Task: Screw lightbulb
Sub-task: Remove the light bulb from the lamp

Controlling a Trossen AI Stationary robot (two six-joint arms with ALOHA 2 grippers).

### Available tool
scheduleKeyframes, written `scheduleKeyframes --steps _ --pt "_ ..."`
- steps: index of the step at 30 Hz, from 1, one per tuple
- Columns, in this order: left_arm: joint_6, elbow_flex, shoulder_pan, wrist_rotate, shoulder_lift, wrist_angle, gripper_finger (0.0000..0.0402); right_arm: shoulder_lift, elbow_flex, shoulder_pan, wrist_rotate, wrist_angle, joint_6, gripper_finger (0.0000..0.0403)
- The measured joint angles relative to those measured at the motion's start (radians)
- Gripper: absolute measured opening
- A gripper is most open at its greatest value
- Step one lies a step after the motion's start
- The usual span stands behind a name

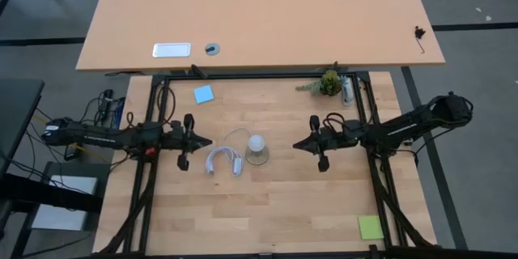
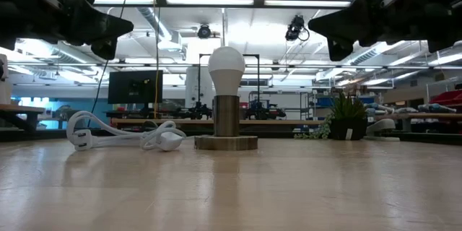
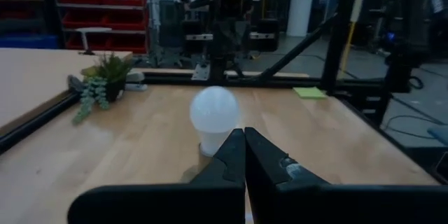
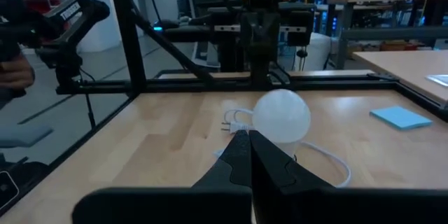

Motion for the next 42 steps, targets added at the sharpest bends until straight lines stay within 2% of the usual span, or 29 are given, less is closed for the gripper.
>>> scheduleKeyframes --steps 29,42 --pt "-0.032 0.0 0.0 -0.063 0.031 -0.086 0.0001 0.001 0.0 -0.047 0.06 -0.013 0.048 0.0003" --pt "-0.037 0.0 0.0 -0.089 0.112 -0.046 0.0001 0.003 0.0 -0.047 0.061 -0.01 0.023 0.0003"
